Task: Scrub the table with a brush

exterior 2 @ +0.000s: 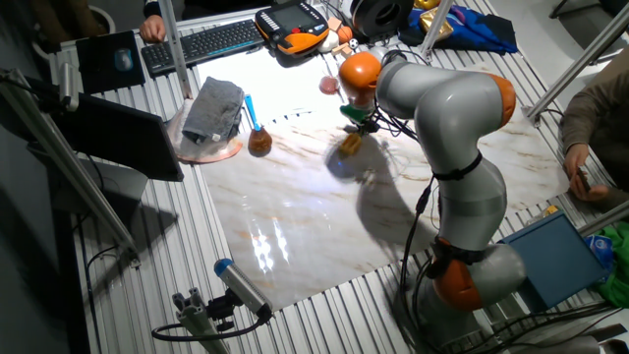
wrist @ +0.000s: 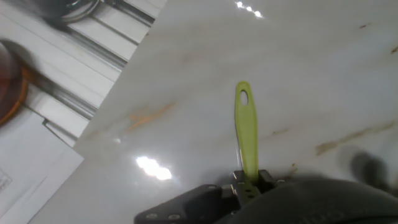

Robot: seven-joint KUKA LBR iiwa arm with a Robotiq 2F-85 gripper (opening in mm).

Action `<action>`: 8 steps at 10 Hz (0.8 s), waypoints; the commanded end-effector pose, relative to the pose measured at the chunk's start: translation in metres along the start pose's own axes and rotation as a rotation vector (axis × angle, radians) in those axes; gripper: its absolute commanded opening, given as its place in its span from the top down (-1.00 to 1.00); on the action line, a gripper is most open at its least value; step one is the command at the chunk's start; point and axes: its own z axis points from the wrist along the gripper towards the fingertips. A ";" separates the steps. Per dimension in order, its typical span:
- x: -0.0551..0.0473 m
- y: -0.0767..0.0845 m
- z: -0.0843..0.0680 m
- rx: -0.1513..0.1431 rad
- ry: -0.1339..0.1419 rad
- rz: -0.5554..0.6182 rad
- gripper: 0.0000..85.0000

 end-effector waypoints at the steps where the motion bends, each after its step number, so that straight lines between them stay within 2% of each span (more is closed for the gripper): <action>1: -0.001 -0.005 -0.002 -0.006 0.010 -0.047 1.00; 5: -0.001 -0.036 -0.006 -0.025 0.074 -0.267 1.00; 8: 0.004 -0.051 -0.008 -0.044 0.072 -0.407 1.00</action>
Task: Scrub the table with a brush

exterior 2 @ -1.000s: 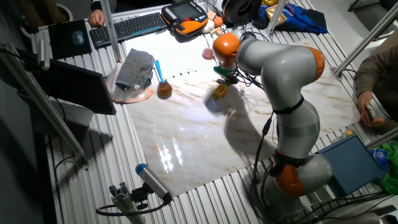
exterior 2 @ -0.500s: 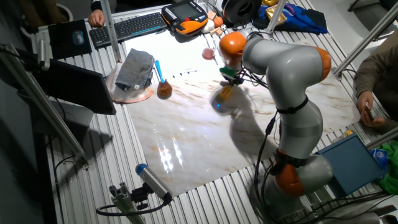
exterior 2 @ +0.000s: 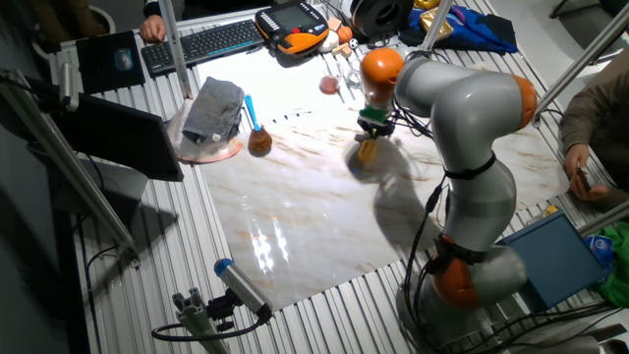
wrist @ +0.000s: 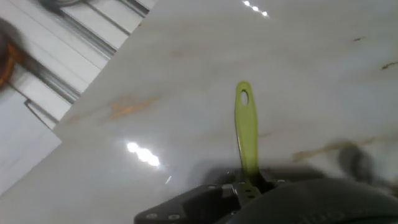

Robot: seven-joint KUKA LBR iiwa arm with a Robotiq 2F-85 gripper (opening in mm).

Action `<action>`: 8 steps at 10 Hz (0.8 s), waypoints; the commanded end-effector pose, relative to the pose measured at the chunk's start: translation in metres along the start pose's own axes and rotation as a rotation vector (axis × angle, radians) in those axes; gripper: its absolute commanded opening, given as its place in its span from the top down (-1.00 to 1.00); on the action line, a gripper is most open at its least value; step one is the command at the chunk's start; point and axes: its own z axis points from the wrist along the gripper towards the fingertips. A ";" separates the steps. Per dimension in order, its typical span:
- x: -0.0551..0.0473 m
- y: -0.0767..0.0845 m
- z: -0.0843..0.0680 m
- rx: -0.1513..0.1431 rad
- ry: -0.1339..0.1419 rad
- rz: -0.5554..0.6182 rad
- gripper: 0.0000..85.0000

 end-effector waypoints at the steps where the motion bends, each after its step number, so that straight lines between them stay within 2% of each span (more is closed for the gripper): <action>1: 0.004 -0.003 -0.003 -0.015 -0.019 -0.188 1.00; 3: 0.013 0.000 -0.004 -0.050 -0.001 -0.125 1.00; 4: 0.017 0.005 -0.001 -0.035 -0.028 -0.114 1.00; 5: 0.020 0.006 0.000 -0.029 -0.033 -0.114 1.00; 7: 0.020 0.007 -0.002 -0.045 -0.004 -0.120 1.00; 8: 0.021 0.009 -0.004 -0.038 0.008 -0.124 0.60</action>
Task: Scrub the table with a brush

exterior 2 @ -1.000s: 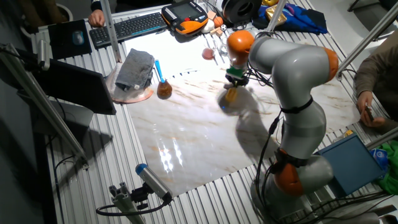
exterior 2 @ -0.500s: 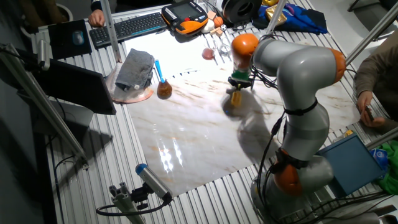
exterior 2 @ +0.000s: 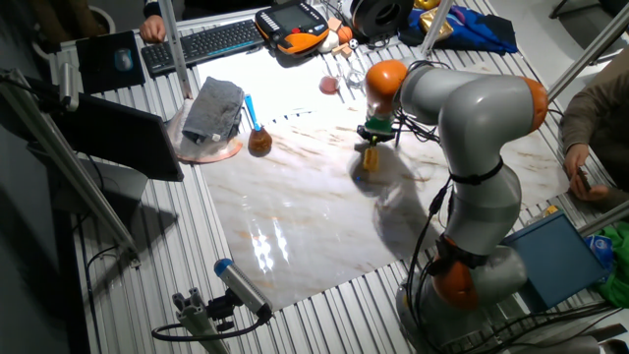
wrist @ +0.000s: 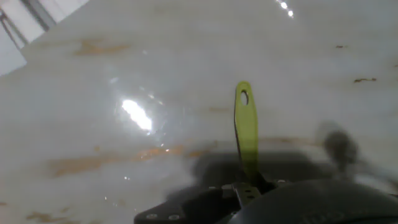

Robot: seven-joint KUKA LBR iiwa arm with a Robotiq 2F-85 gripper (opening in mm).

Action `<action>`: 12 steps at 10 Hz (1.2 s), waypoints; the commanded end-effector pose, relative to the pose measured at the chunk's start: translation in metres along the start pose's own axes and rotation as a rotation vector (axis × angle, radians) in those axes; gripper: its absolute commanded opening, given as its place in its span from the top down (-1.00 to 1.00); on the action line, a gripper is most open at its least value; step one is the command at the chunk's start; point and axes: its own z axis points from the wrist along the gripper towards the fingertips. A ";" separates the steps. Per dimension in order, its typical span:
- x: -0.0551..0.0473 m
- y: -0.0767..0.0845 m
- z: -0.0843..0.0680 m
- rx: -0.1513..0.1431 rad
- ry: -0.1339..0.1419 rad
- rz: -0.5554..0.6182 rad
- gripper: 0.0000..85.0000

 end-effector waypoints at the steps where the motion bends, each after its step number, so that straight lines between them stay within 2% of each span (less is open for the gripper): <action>1: 0.002 0.004 -0.004 0.007 0.012 0.005 -0.20; 2: 0.003 0.008 -0.009 0.001 0.030 0.016 -0.60; 3: 0.006 0.014 -0.016 -0.010 0.055 0.021 -0.60; 4: 0.010 0.020 -0.025 -0.041 0.084 0.018 -0.60; 5: 0.016 0.026 -0.037 -0.079 0.128 -0.007 -0.20; 6: 0.021 0.029 -0.043 -0.103 0.138 -0.047 0.20; 8: 0.028 0.024 -0.047 -0.142 0.134 -0.168 1.00; 11: 0.030 0.012 -0.056 -0.183 0.164 -0.266 1.00; 12: 0.028 0.008 -0.058 -0.179 0.168 -0.302 1.00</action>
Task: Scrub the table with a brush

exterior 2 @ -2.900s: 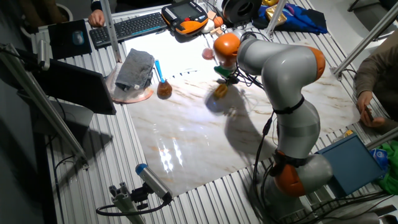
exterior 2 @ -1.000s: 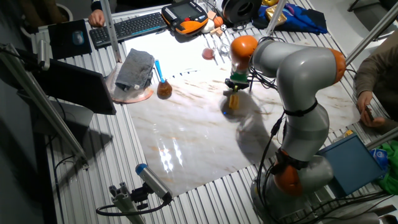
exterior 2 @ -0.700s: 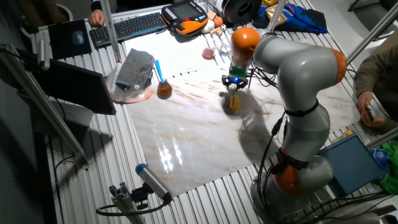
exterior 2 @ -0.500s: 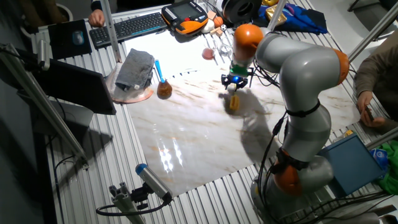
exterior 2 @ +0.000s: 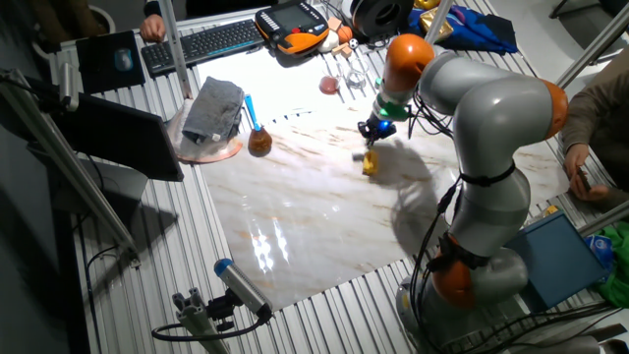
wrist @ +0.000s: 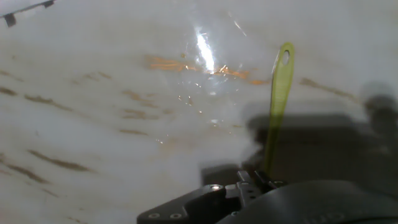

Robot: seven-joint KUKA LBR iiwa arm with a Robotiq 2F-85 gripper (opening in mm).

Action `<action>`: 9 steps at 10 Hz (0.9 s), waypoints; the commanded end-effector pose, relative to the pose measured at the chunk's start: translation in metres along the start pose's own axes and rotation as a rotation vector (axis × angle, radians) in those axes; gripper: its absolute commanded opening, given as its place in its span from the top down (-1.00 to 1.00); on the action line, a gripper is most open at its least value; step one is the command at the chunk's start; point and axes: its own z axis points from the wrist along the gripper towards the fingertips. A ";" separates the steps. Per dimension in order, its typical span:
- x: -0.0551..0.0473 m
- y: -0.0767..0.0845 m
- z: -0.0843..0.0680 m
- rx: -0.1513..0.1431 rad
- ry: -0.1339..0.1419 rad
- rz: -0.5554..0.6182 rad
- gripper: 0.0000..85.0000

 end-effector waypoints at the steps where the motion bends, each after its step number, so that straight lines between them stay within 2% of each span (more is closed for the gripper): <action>1: -0.001 -0.004 -0.003 0.006 0.023 -0.093 1.00; 2: 0.000 -0.007 -0.004 0.001 0.026 -0.098 1.00; 4: 0.002 -0.007 -0.006 0.036 0.002 -0.119 1.00; 5: 0.000 -0.015 -0.011 0.037 0.008 -0.134 1.00; 6: -0.001 -0.020 -0.013 0.019 0.021 -0.138 1.00; 7: -0.001 -0.020 -0.013 0.030 0.018 -0.141 1.00; 9: -0.001 -0.018 -0.012 0.028 0.015 -0.128 1.00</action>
